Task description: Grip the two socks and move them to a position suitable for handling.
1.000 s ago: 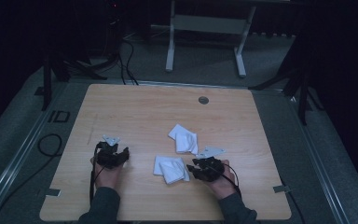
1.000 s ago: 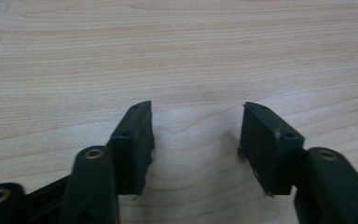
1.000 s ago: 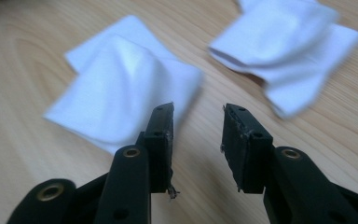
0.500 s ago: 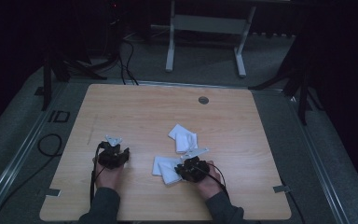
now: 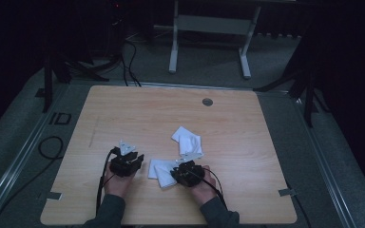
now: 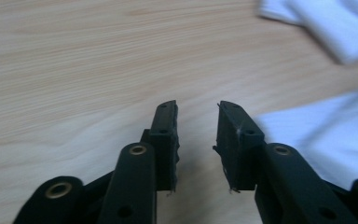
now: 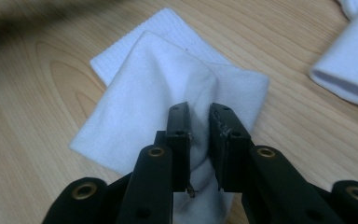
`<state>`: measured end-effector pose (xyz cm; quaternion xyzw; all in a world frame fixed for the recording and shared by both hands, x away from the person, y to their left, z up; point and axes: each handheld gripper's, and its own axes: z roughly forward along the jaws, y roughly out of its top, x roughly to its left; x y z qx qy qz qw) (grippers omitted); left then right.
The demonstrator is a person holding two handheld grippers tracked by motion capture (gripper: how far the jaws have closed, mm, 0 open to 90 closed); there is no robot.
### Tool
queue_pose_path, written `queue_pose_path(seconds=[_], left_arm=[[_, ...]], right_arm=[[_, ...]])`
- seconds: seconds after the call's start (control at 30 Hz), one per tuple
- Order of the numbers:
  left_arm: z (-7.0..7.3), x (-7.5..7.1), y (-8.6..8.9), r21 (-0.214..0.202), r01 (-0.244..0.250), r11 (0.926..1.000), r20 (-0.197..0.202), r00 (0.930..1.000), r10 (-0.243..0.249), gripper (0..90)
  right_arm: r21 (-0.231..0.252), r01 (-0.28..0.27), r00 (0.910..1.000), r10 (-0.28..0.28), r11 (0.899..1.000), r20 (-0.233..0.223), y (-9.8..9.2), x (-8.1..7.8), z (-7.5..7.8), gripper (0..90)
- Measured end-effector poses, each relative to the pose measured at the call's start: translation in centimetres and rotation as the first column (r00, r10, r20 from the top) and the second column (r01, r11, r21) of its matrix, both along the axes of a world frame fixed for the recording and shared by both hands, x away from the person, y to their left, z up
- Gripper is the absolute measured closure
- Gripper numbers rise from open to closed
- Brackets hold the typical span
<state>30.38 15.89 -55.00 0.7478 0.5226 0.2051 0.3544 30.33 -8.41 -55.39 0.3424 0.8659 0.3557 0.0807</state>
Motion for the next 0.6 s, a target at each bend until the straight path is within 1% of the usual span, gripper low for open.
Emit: queue_pose_path(seconds=[0.03, 0.07, 0.1, 0.13, 0.2, 0.23, 0.27, 0.3, 0.33, 0.37, 0.4, 0.43, 0.5, 0.57, 0.6], left_arm=[[0.0, -0.2, -0.4, -0.001, 0.018, 0.9998, 0.004, 0.9998, -0.018, 70.8], [0.0, -0.4, -1.2, -0.009, 0.059, 0.9982, 0.009, 0.9982, -0.059, 71.8], [-0.1, -0.5, -1.6, -0.009, 0.075, 0.9971, 0.012, 0.9971, -0.075, 73.2], [-0.1, -0.5, -1.6, -0.009, 0.075, 0.9971, 0.012, 0.9971, -0.075, 74.6], [-0.2, -0.6, -2.3, -0.003, 0.107, 0.9943, 0.015, 0.9942, -0.107, 77.8], [-0.3, -0.6, -2.6, 0.002, 0.117, 0.9931, 0.014, 0.993, -0.117, 77.8], [-0.4, -0.6, -2.9, 0.011, 0.127, 0.9919, 0.011, 0.9919, -0.127, 79.7], [-0.5, -0.5, -3.1, 0.016, 0.134, 0.9909, 0.006, 0.991, -0.134, 81.6], [-0.7, -0.5, -3.3, 0.022, 0.139, 0.99, -0.001, 0.9902, -0.139, 84.6], [-0.8, -0.4, -3.4, 0.031, 0.144, 0.9891, -0.009, 0.9896, -0.143, 85.7], [-0.9, -0.4, -3.5, 0.032, 0.145, 0.9889, -0.014, 0.9893, -0.145, 85.7], [-0.9, -0.3, -3.6, 0.031, 0.143, 0.9892, -0.017, 0.9896, -0.143, 87.3], [-1.0, -0.2, -3.4, 0.022, 0.141, 0.9898, -0.029, 0.9897, -0.14, 88.1], [-1.0, -0.2, -3.4, 0.021, 0.141, 0.9898, -0.03, 0.9896, -0.141, 88.4], [-1.0, -0.2, -3.4, 0.022, 0.14, 0.9898, -0.029, 0.9897, -0.14, 88.7]], right_arm=[[0.0, -0.002, 1.0, 0.002, 1.0, 0.0, 0.1, 0.0, 0.0, 77.7], [0.0, -0.002, 1.0, 0.002, 1.0, 0.002, 0.2, 0.0, 0.0, 77.6], [0.003, -0.003, 1.0, 0.003, 1.0, 0.001, 0.2, 0.0, 0.0, 77.5], [0.003, -0.003, 1.0, 0.003, 1.0, 0.001, 0.2, 0.0, 0.0, 77.5], [0.005, -0.005, 1.0, 0.005, 1.0, 0.002, 0.3, 0.0, -0.1, 77.1], [0.005, -0.005, 1.0, 0.005, 1.0, 0.002, 0.3, 0.0, -0.1, 77.1], [0.007, -0.006, 1.0, 0.006, 1.0, 0.001, 0.3, 0.0, -0.1, 76.9], [0.007, -0.007, 1.0, 0.007, 1.0, 0.0, 0.3, 0.0, -0.1, 76.1], [0.017, -0.018, 0.9998, 0.018, 1.0, -0.012, 0.3, 0.0, -0.1, 70.1], [0.027, -0.024, 0.9995, 0.024, 0.999, -0.021, 0.3, 0.1, -0.1, 66.5], [0.027, -0.024, 0.9995, 0.024, 0.999, -0.021, 0.3, 0.1, -0.1, 66.5], [0.035, -0.036, 0.9987, 0.037, 0.999, -0.036, 0.3, 0.1, 0.0, 61.7], [0.03, -0.033, 0.999, 0.034, 0.999, -0.03, 0.4, 0.1, 0.1, 58.3], [0.022, -0.028, 0.9994, 0.028, 0.999, -0.022, 0.5, 0.1, 0.1, 57.9], [0.015, -0.016, 0.9998, 0.017, 1.0, -0.013, 0.5, 0.2, 0.2, 57.8]])
